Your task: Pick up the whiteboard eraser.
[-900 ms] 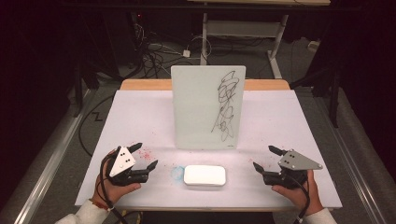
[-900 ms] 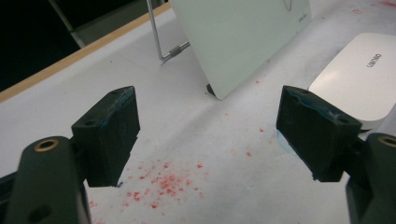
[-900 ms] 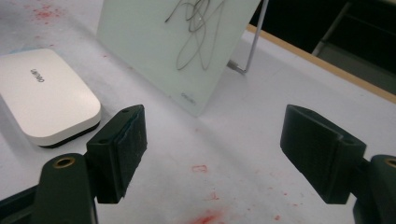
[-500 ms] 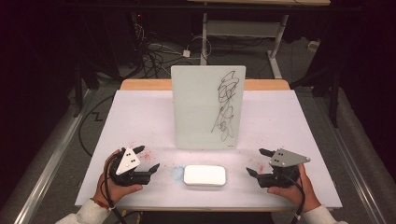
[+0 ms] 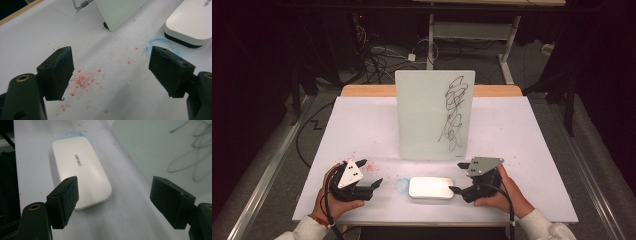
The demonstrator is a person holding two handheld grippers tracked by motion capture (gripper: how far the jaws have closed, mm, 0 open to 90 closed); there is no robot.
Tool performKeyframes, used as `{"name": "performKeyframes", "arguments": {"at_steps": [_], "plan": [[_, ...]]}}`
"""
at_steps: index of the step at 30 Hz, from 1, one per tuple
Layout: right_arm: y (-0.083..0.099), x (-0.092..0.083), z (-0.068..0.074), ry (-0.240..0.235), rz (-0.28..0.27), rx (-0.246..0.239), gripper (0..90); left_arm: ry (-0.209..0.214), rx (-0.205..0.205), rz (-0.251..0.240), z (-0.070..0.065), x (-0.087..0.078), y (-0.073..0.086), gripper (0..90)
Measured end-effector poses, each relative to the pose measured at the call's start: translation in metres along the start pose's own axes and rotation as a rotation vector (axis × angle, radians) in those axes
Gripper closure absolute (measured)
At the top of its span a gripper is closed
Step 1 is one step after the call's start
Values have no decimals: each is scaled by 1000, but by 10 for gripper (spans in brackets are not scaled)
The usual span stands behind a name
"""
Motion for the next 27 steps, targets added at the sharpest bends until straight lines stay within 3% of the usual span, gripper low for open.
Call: {"name": "performKeyframes", "arguments": {"at_steps": [1,5,7,11,19,27], "plan": [[0,0,0,0,0,0,235,-2,9,-4,0,0,0,197],[-12,24,10,-84,29,-48,232,-6,8,3,1,-2,3,197],[-14,29,12,-95,39,-58,232,-5,-2,9,0,-2,4,197],[-18,50,21,-164,68,-71,228,-8,-7,7,1,-3,5,197],[-19,70,27,-200,104,-96,243,-4,11,7,0,-1,5,197],[-19,70,27,-214,113,-111,275,-3,13,5,0,-1,4,197]]}}
Point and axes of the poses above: each handheld gripper's, and its own axes: x roughly forward along the jaws, y roughly out of its underside, z roughly to its left, the point moved 7 cm from there along x, roughly forward along the jaws, and after that the axes turned 9 degrees about -x, right-handed, at the moved point
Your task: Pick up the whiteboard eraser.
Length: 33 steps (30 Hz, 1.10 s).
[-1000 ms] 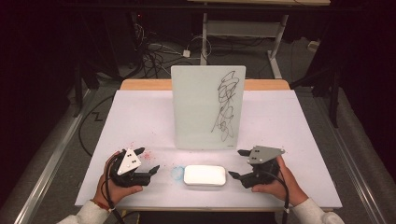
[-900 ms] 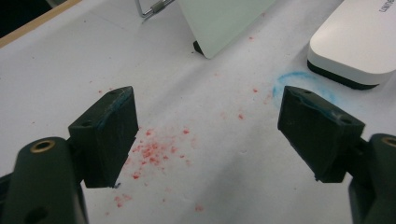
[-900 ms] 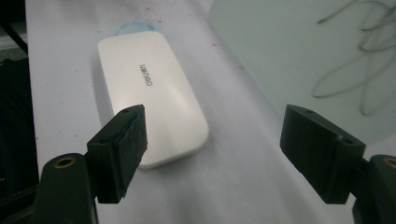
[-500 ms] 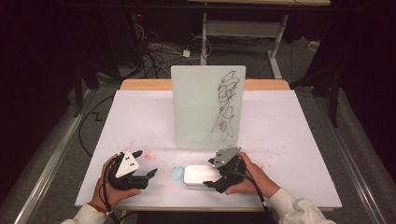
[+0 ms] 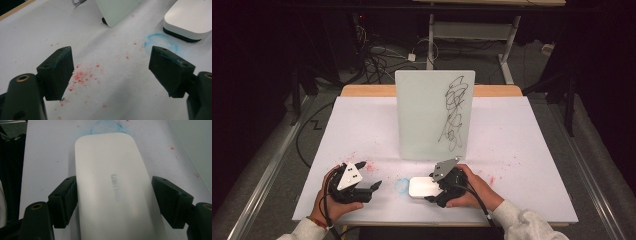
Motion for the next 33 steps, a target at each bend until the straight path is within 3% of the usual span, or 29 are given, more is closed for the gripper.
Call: {"name": "performKeyframes", "arguments": {"at_steps": [1,6,12,17,33], "plan": [[-1,0,1,-4,-11,-4,308,6,-11,5,-1,0,1,197],[-2,-5,4,15,-9,-24,308,5,-12,2,-1,0,0,197],[-4,-13,2,52,-32,-19,308,-1,-4,-11,0,-2,-1,197],[-6,-20,2,70,-46,-13,308,5,-21,-9,0,-2,-1,197],[-6,-61,-9,190,-125,19,309,11,-20,-2,2,0,0,191]]}}
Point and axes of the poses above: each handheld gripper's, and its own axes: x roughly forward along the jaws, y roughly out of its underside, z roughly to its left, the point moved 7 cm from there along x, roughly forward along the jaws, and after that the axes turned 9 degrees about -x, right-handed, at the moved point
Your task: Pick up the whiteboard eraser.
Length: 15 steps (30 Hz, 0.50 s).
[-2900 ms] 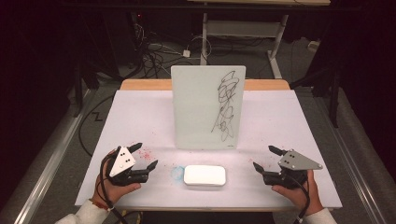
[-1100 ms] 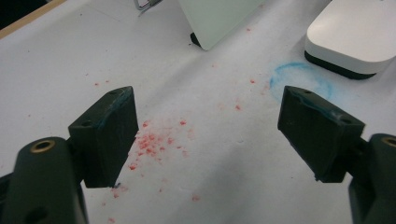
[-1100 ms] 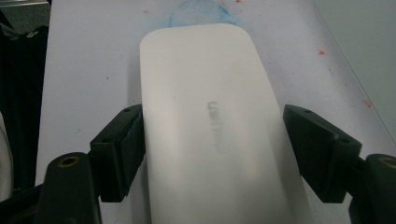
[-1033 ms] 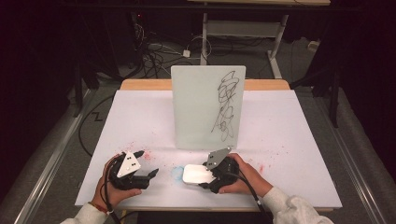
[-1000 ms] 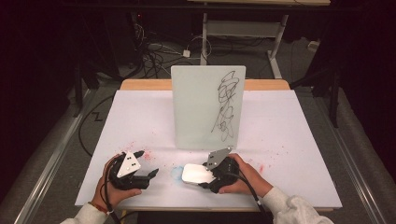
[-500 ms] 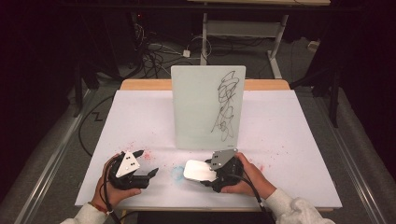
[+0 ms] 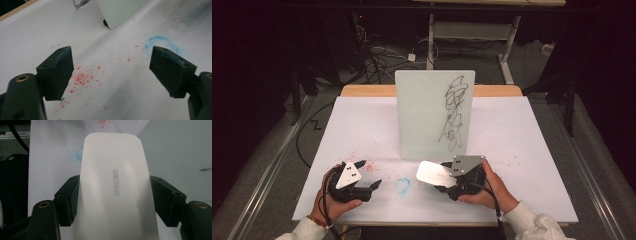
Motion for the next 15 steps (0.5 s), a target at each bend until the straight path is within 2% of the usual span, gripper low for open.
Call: {"name": "performKeyframes", "arguments": {"at_steps": [10,15], "plan": [[1,-16,-11,51,-38,7,309,4,-6,-3,2,2,0,191],[0,-23,-16,95,-47,11,309,7,-2,5,2,3,1,191]]}}
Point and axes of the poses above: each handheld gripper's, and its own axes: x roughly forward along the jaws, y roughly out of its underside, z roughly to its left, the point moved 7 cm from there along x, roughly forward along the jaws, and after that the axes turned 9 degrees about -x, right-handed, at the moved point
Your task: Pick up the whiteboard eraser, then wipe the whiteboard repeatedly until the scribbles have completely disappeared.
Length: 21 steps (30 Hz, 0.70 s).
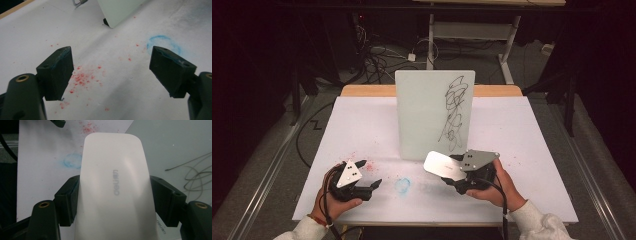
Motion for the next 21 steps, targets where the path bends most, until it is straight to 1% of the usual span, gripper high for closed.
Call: {"name": "performKeyframes", "arguments": {"at_steps": [3,8,11,13,17,18,21], "plan": [[-1,-4,-4,32,1,3,309,3,1,1,0,1,0,192],[0,-12,-11,85,-13,13,309,5,-2,0,-1,2,-1,193],[0,-17,-17,141,-20,20,309,4,5,3,-2,2,-1,193],[1,-20,-21,166,-24,30,309,5,1,2,-1,2,-1,193],[1,-27,-30,228,-27,29,309,6,-9,-3,-1,1,-1,193],[1,-28,-32,246,-24,23,309,5,-12,-4,-1,1,-1,193],[0,-34,-41,290,-27,21,309,-1,-9,-4,-1,0,-1,193]]}}
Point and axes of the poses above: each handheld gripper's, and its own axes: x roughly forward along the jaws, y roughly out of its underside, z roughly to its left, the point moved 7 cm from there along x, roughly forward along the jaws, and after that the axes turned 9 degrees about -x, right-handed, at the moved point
